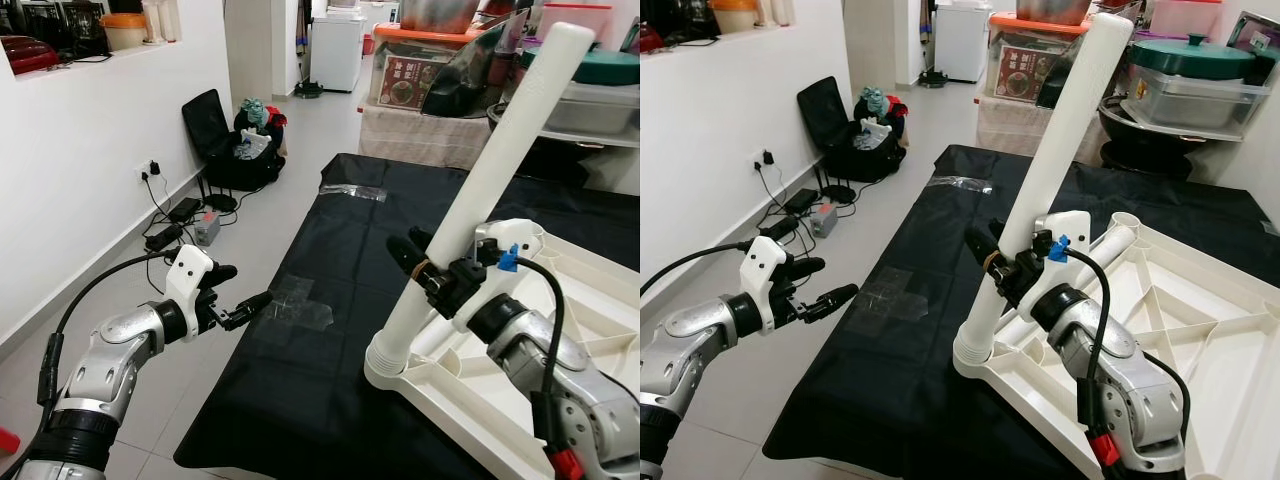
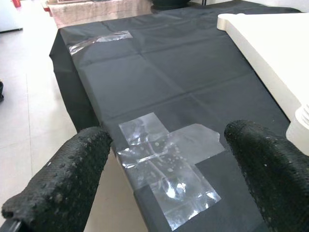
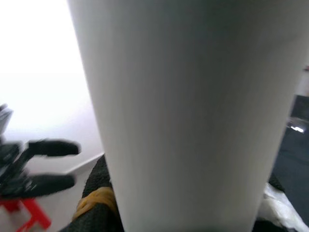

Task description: Building children table

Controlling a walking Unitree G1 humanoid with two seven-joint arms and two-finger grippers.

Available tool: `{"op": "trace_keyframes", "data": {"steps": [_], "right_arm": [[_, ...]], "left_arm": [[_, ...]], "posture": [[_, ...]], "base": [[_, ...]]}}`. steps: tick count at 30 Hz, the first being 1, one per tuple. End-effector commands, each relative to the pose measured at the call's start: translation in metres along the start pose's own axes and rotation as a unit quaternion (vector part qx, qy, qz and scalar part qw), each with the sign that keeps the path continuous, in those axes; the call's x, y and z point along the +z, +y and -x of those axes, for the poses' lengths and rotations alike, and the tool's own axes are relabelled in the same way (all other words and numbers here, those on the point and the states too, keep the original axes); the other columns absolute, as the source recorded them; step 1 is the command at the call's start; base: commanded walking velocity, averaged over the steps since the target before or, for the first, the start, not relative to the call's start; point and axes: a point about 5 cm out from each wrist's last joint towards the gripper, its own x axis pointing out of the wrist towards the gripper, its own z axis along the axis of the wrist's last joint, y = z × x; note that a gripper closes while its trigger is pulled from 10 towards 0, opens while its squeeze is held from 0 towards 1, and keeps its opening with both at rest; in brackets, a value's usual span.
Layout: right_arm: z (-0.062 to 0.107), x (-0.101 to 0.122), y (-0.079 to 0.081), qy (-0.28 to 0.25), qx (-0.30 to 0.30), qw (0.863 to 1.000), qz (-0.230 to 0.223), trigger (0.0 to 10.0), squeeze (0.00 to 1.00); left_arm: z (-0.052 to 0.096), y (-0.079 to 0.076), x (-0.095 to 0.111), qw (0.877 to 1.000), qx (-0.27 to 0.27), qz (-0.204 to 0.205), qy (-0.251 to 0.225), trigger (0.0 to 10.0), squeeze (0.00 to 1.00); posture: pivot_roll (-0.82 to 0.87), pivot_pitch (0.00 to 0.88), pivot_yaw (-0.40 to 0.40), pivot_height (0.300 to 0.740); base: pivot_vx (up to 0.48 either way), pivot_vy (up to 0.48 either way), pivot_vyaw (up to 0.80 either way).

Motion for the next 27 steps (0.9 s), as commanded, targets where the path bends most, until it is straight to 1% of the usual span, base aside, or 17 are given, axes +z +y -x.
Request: {"op": "trace_keyframes", "data": {"steps": [1,2,5,7,8,10,11,14,16,17,18,20,21,22,23,25,27], "right_arm": [[0.000,-0.040,0.015,0.084,0.086,0.992,-0.035,0.0,0.00],[0.000,-0.040,0.015,0.084,0.086,0.992,-0.035,0.0,0.00],[0.004,-0.040,0.017,0.081,0.135,0.987,-0.002,0.0,0.00],[0.012,-0.039,0.024,0.079,0.217,0.973,0.000,0.0,0.00],[0.012,-0.039,0.024,0.079,0.217,0.973,0.000,0.0,0.00],[0.018,-0.039,0.028,0.083,0.277,0.957,-0.020,0.0,0.00],[0.019,-0.039,0.029,0.085,0.291,0.952,-0.031,0.0,0.00],[0.021,-0.039,0.028,0.091,0.305,0.947,-0.040,0.0,0.00],[0.025,-0.039,0.028,0.102,0.348,0.930,-0.056,0.0,0.00],[0.025,-0.039,0.028,0.102,0.348,0.930,-0.056,0.0,0.00],[0.025,-0.037,0.027,0.105,0.368,0.922,-0.058,0.0,0.00],[0.025,-0.037,0.027,0.105,0.368,0.922,-0.058,0.0,0.00],[0.024,-0.037,0.026,0.108,0.380,0.917,-0.054,0.0,0.00],[0.024,-0.037,0.026,0.108,0.380,0.917,-0.054,0.0,0.00],[0.024,-0.037,0.024,0.110,0.391,0.913,-0.047,0.0,0.00],[0.024,-0.037,0.024,0.110,0.391,0.913,-0.047,0.0,0.00],[0.024,-0.038,0.022,0.117,0.409,0.904,-0.039,0.0,0.00]], "left_arm": [[-0.002,-0.001,-0.002,1.000,-0.005,0.009,0.006,10.0,0.00],[-0.002,-0.001,-0.002,1.000,-0.005,0.009,0.006,10.0,0.00],[-0.002,-0.001,-0.002,1.000,-0.006,0.009,0.007,10.0,0.00],[-0.001,0.000,-0.002,1.000,-0.005,0.010,0.008,10.0,0.00],[-0.001,0.000,-0.002,1.000,-0.005,0.010,0.008,10.0,0.00],[0.000,0.001,-0.003,1.000,-0.004,0.016,0.008,10.0,0.00],[0.000,0.001,-0.003,1.000,-0.004,0.017,0.008,10.0,0.00],[0.000,0.001,-0.003,1.000,-0.004,0.020,0.008,10.0,0.00],[0.000,0.000,-0.004,1.000,-0.006,0.024,0.009,10.0,0.00],[0.000,0.000,-0.004,1.000,-0.006,0.024,0.009,10.0,0.00],[0.000,0.001,-0.004,1.000,-0.007,0.026,0.010,10.0,0.00],[0.000,0.001,-0.004,1.000,-0.007,0.026,0.010,10.0,0.00],[0.000,0.001,-0.004,1.000,-0.006,0.028,0.010,10.0,0.00],[0.000,0.001,-0.004,1.000,-0.006,0.028,0.010,10.0,0.00],[0.000,0.002,-0.004,1.000,-0.006,0.028,0.011,10.0,0.00],[0.000,0.002,-0.004,1.000,-0.006,0.028,0.011,10.0,0.00],[0.000,0.001,-0.005,0.999,-0.007,0.029,0.013,10.0,0.00]], "posture": [[0.05,0.000,-0.040,0.740],[0.05,0.000,-0.040,0.740],[0.06,0.000,-0.043,0.740],[0.06,0.000,-0.048,0.740],[0.06,0.000,-0.048,0.740],[0.06,0.000,-0.048,0.740],[0.06,0.000,-0.048,0.740],[0.07,0.000,-0.052,0.740],[0.07,0.000,-0.054,0.740],[0.07,0.000,-0.054,0.740],[0.07,0.000,-0.055,0.740],[0.07,0.000,-0.055,0.740],[0.07,0.000,-0.058,0.740],[0.07,0.000,-0.058,0.740],[0.07,0.000,-0.060,0.740],[0.07,0.000,-0.060,0.740],[0.07,0.000,-0.063,0.740]], "base": [[0.000,0.000,0.00],[0.000,0.000,0.00],[0.000,0.000,0.00],[0.000,0.000,0.00],[0.000,0.000,0.00],[0.000,0.000,0.00],[0.000,0.000,0.00],[0.000,0.000,0.00],[0.000,0.000,0.00],[0.000,0.000,0.00],[0.000,0.000,0.00],[0.000,0.000,0.00],[0.000,0.000,0.00],[0.000,0.000,0.00],[0.000,0.000,0.00],[0.000,0.000,0.00],[0.000,0.000,0.00]]}}
